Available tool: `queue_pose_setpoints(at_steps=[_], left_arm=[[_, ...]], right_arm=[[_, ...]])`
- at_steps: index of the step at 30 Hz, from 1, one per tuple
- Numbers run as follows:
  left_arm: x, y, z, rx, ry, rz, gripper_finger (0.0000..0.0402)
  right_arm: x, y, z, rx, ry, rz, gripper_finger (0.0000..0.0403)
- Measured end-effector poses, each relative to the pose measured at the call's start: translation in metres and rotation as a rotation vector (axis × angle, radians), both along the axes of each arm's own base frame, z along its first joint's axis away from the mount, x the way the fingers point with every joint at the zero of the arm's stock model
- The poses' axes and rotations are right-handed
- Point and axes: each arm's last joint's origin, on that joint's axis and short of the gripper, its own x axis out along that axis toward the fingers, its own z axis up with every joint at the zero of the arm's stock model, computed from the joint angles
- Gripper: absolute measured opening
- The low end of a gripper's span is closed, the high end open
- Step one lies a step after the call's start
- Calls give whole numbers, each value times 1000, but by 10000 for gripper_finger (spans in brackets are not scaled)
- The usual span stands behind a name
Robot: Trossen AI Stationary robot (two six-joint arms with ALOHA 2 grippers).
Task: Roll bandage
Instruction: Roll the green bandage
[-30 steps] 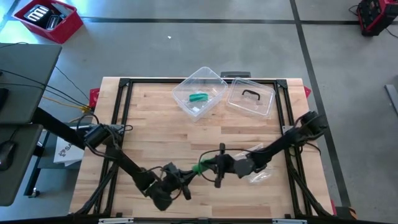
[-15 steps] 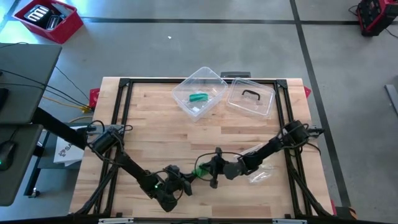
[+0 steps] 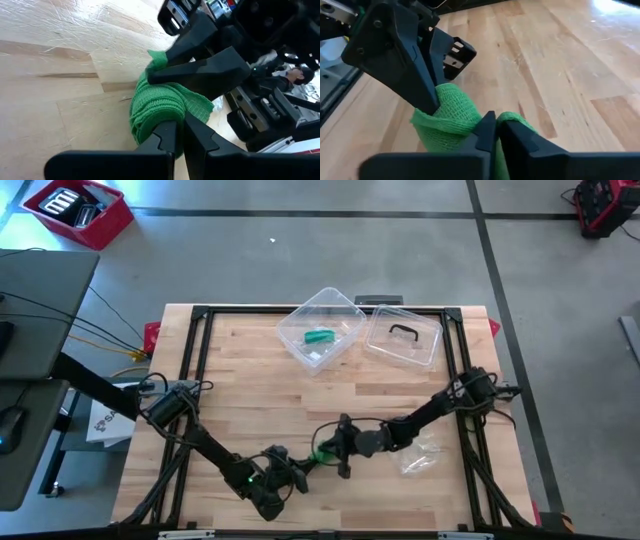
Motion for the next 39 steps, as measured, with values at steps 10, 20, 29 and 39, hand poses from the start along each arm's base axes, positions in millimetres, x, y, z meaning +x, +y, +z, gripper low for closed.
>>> queue_pose_setpoints(at_steps=[10,20,29,39], left_arm=[[-2,-1,-5,140,157,-134,7],[-5,1,-9,169,238,-188,7],[-5,1,-8,127,206,-147,7],[-5,-2,-4,70,75,-49,7]], right_arm=[[6,-12,0,23,24,179,124],[4,-26,21,-94,60,321,144],[9,-32,37,-71,194,275,194],[8,-8,47,-93,245,50,191]])
